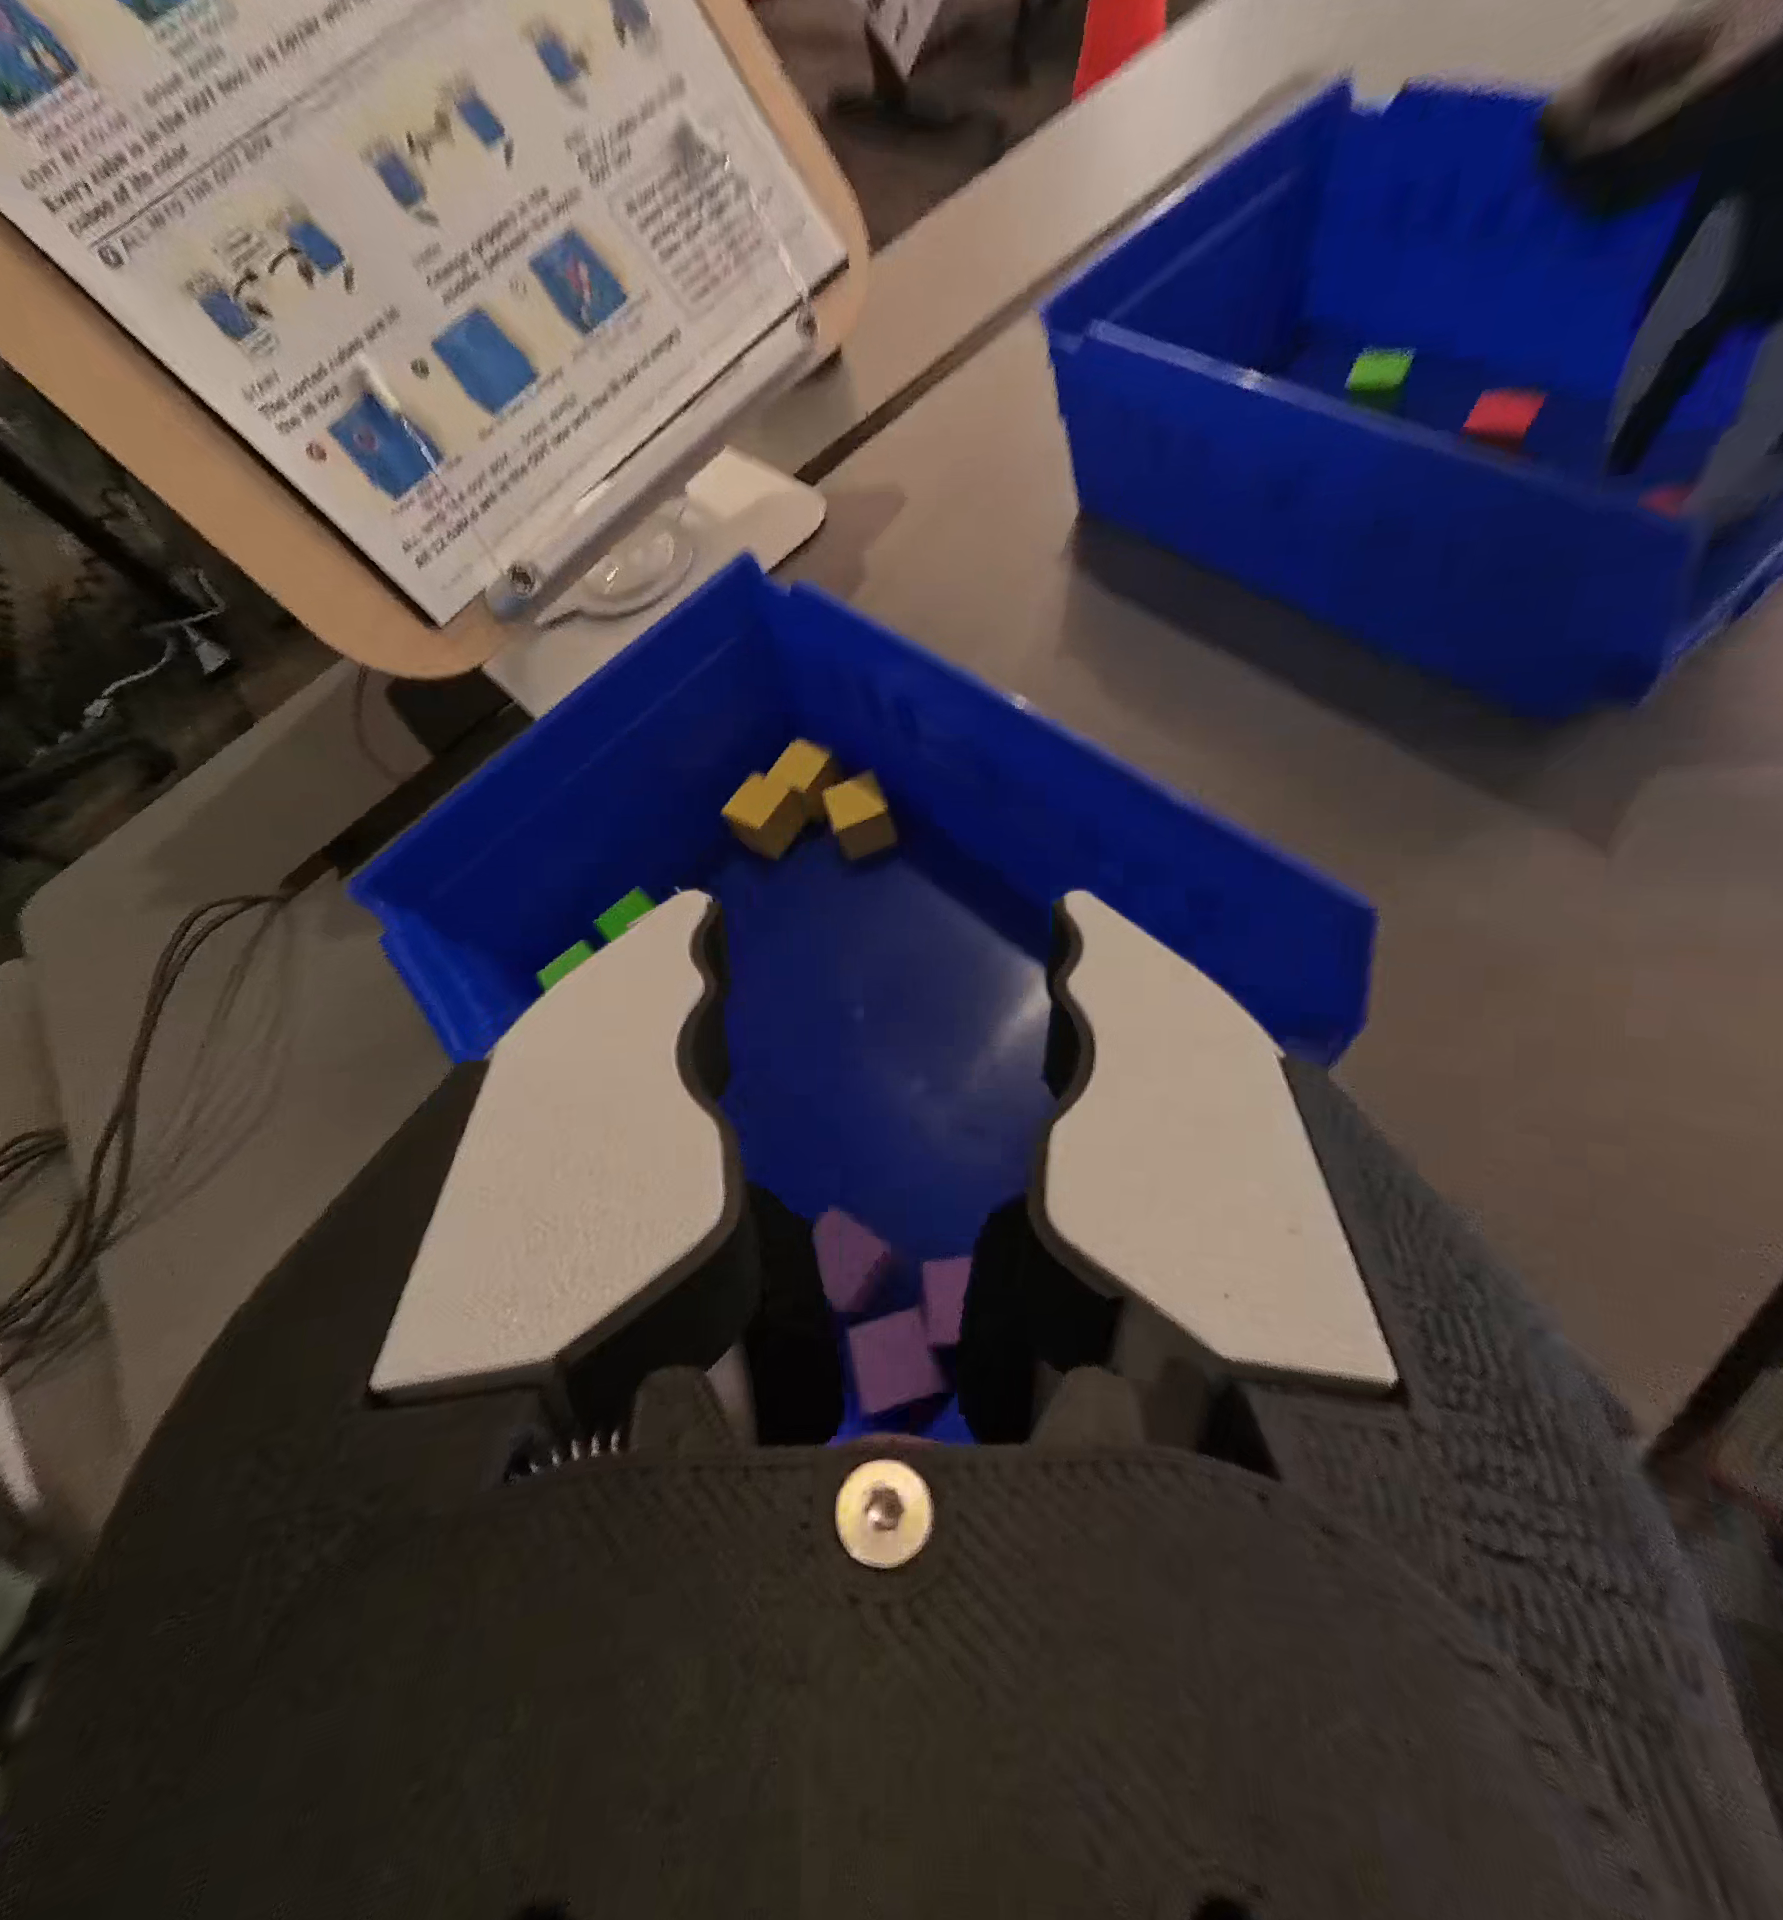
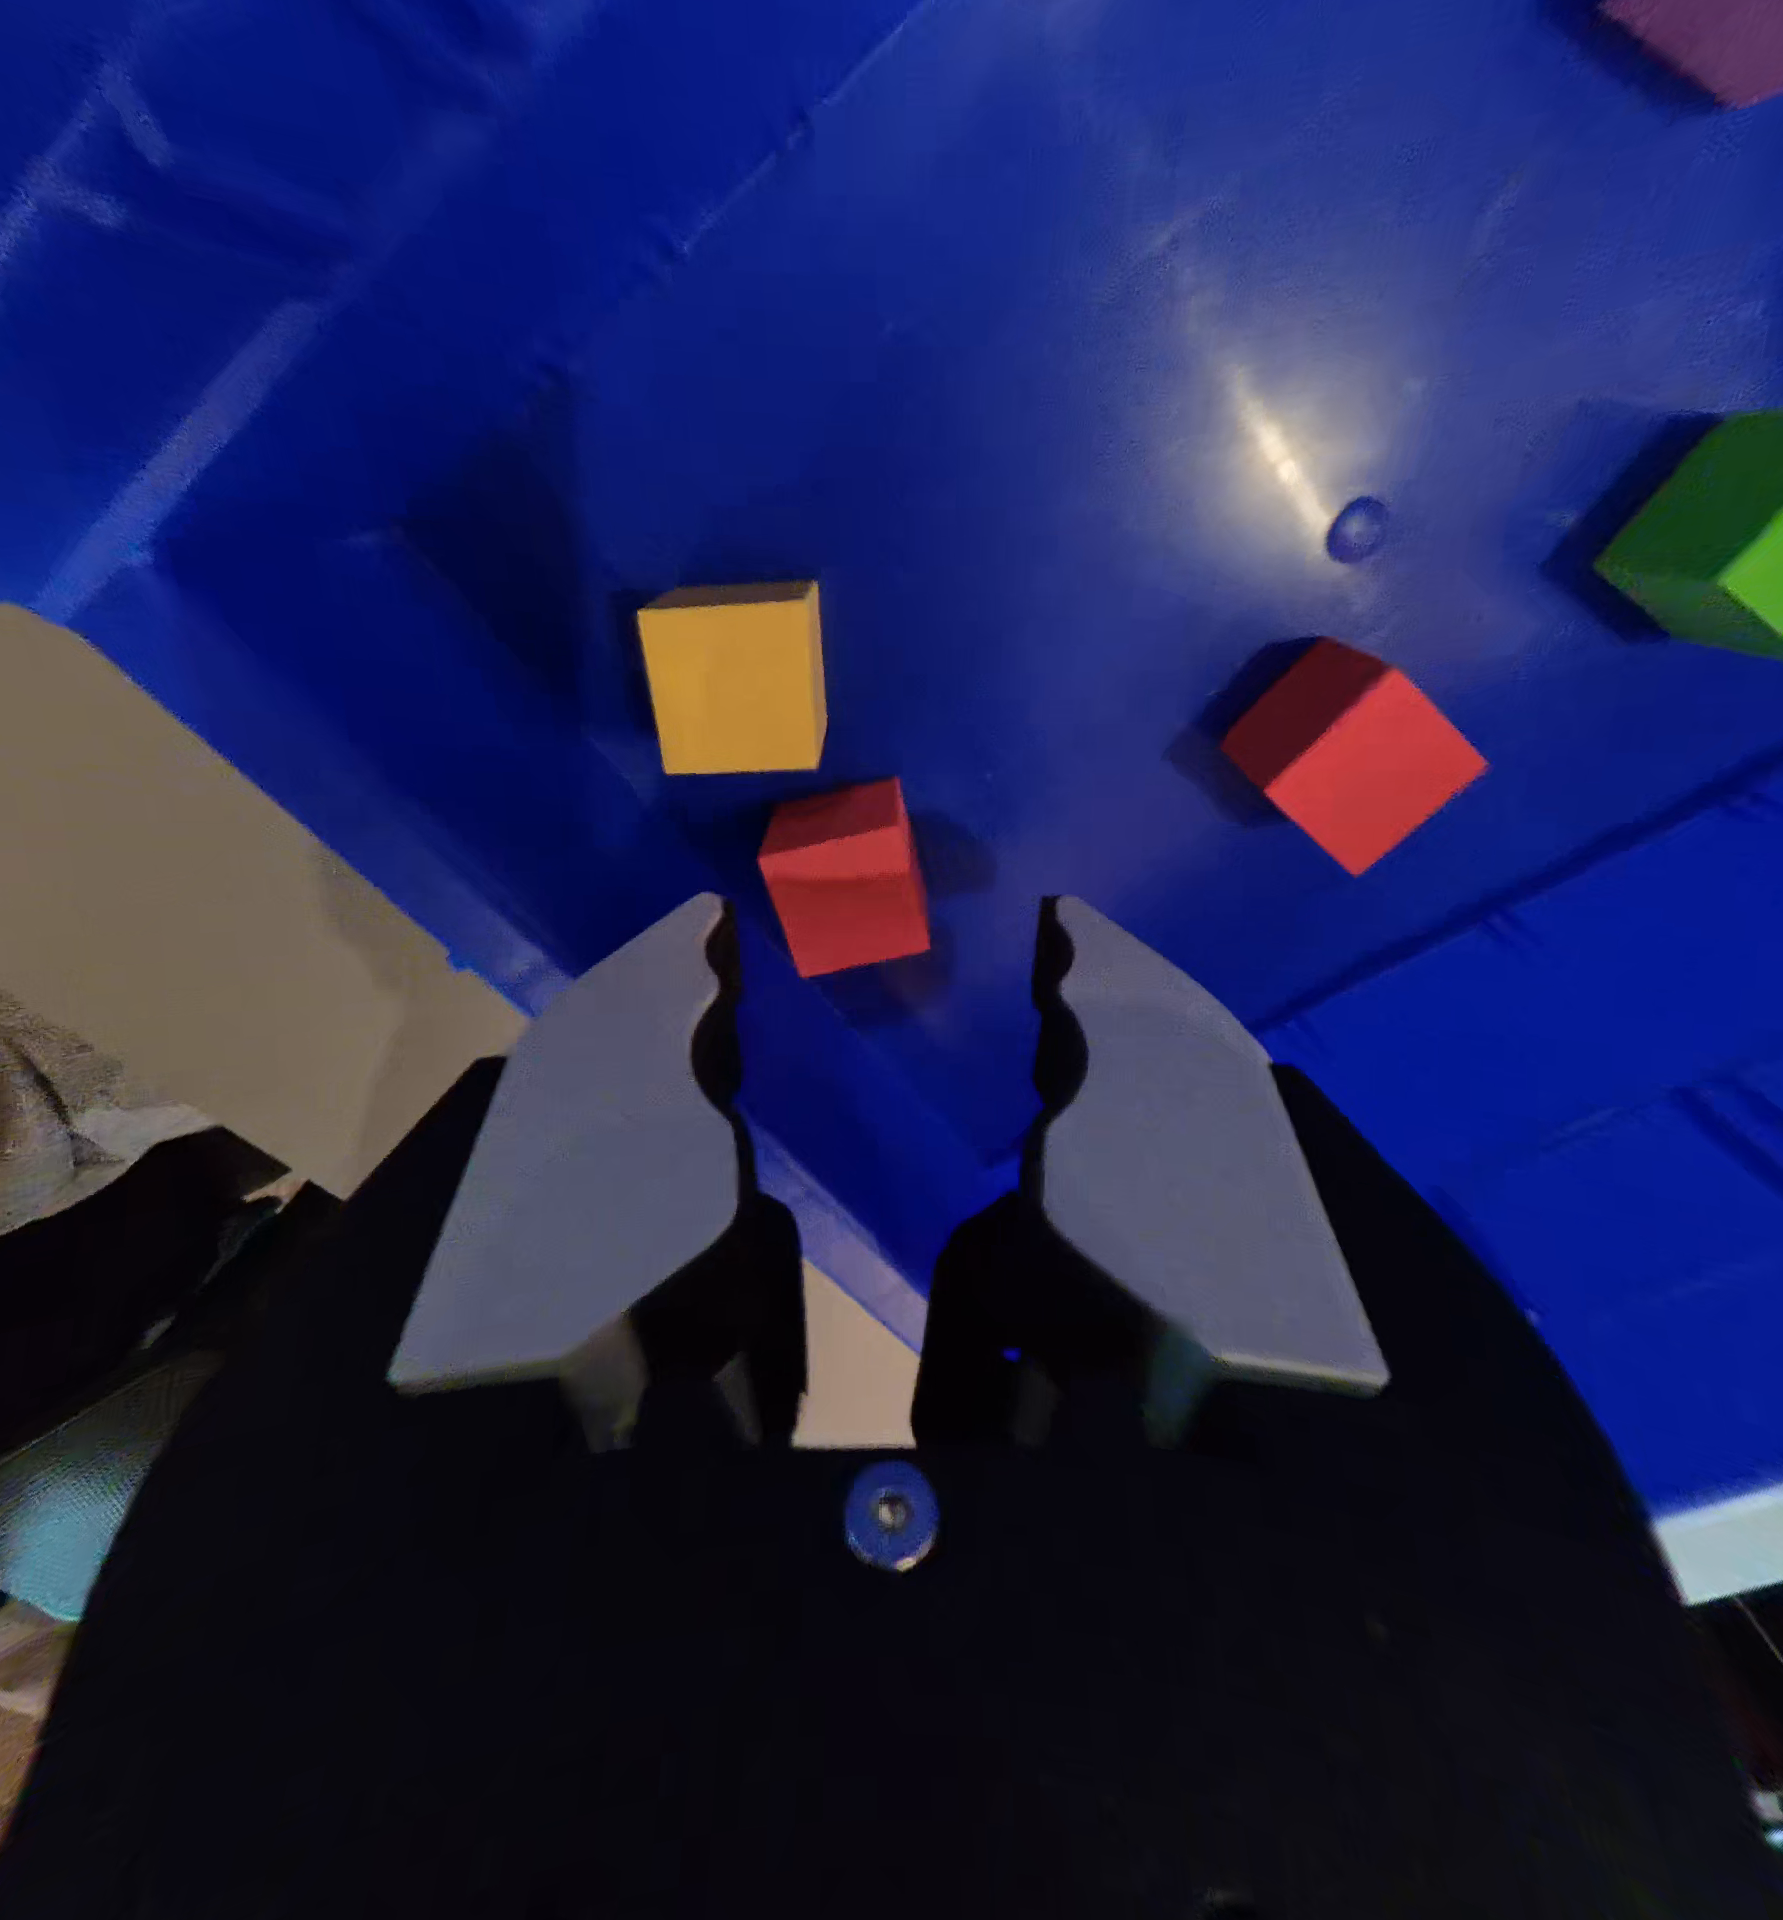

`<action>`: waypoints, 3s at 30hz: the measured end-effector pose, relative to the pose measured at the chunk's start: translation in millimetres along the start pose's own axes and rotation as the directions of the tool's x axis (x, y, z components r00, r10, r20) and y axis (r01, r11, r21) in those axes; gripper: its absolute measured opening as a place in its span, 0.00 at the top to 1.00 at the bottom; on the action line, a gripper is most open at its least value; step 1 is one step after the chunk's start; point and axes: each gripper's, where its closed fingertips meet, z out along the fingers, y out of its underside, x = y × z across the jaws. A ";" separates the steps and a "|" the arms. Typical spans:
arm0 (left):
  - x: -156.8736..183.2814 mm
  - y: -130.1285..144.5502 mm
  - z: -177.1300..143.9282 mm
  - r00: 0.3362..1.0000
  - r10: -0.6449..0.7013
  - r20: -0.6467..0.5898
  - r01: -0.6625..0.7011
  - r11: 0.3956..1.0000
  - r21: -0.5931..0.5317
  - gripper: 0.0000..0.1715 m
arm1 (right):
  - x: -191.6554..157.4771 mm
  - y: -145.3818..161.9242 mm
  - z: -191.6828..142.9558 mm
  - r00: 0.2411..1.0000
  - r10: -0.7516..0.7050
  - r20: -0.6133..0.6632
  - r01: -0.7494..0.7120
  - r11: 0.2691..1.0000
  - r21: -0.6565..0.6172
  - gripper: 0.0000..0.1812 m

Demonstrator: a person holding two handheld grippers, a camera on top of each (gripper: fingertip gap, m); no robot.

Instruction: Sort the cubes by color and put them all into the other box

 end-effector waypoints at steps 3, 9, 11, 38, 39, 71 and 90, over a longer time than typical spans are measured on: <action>-0.5 17.3 4.9 0.992 0.095 -0.086 -0.106 0.987 -0.124 0.76 | 6.2 0.1 -20.5 0.998 0.018 -0.059 -0.014 0.998 0.063 0.68; -8.8 85.0 33.5 0.841 0.354 -0.410 -0.525 0.718 -0.457 0.68 | -14.4 -22.3 -68.0 0.987 0.005 -0.159 0.046 0.946 0.320 0.70; -17.9 114.6 36.5 0.802 0.352 -0.483 -0.594 0.560 -0.578 0.66 | -24.4 -25.1 -71.2 0.985 -0.002 -0.171 0.065 0.930 0.362 0.71; 24.4 90.3 60.7 0.827 -0.268 -0.494 -0.127 0.768 -0.628 0.82 | -73.3 -54.3 -95.5 0.961 -0.086 -0.264 0.245 0.708 0.662 0.72; 41.4 63.0 53.5 0.723 -0.388 -0.572 0.000 0.828 -0.561 0.83 | -84.1 -65.0 -102.3 0.947 -0.118 -0.298 0.300 0.652 0.696 0.72; 132.8 -63.6 -3.8 0.237 -0.334 -0.912 0.427 0.880 -0.211 0.56 | -144.5 -124.1 -173.6 0.818 -0.284 -0.500 0.575 0.402 0.712 0.85; 62.8 -37.8 -14.3 0.822 -0.268 -0.502 0.328 0.944 0.032 0.72 | 16.5 -54.8 -35.0 0.988 -0.154 -0.003 0.154 0.988 0.029 0.84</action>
